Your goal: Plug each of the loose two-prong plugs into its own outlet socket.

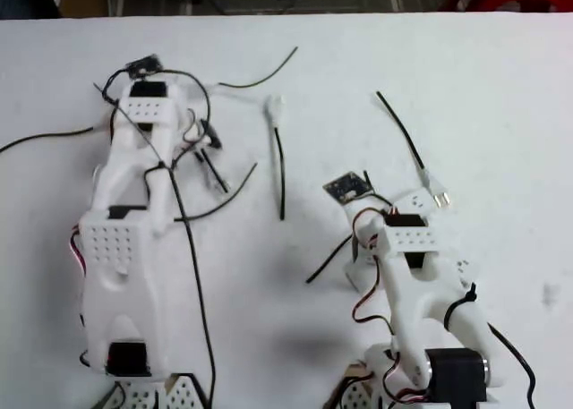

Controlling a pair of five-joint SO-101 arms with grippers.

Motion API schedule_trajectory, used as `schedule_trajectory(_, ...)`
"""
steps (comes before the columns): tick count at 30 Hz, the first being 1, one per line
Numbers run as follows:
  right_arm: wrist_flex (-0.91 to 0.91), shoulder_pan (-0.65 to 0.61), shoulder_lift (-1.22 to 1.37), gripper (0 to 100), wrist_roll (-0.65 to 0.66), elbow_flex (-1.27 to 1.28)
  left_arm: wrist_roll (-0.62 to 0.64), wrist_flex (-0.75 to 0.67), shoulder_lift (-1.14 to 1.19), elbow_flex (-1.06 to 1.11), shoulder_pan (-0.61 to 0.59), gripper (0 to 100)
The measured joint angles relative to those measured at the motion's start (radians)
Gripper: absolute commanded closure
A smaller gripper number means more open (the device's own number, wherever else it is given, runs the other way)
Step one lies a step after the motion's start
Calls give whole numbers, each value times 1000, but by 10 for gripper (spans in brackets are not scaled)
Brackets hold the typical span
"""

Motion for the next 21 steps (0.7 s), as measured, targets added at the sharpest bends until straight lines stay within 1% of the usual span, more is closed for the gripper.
schedule_trajectory(5,0,0,0,978,0,0,98,147,9,-104,-3,669)
schedule_trajectory(10,0,0,0,978,0,0,152,310,9,-267,-31,669)
schedule_trajectory(13,0,0,0,978,0,0,161,331,9,-293,-37,669)
schedule_trajectory(17,0,0,0,978,0,0,172,334,48,-250,-38,669)
schedule_trajectory(21,0,0,0,978,0,0,259,331,92,-210,-38,669)
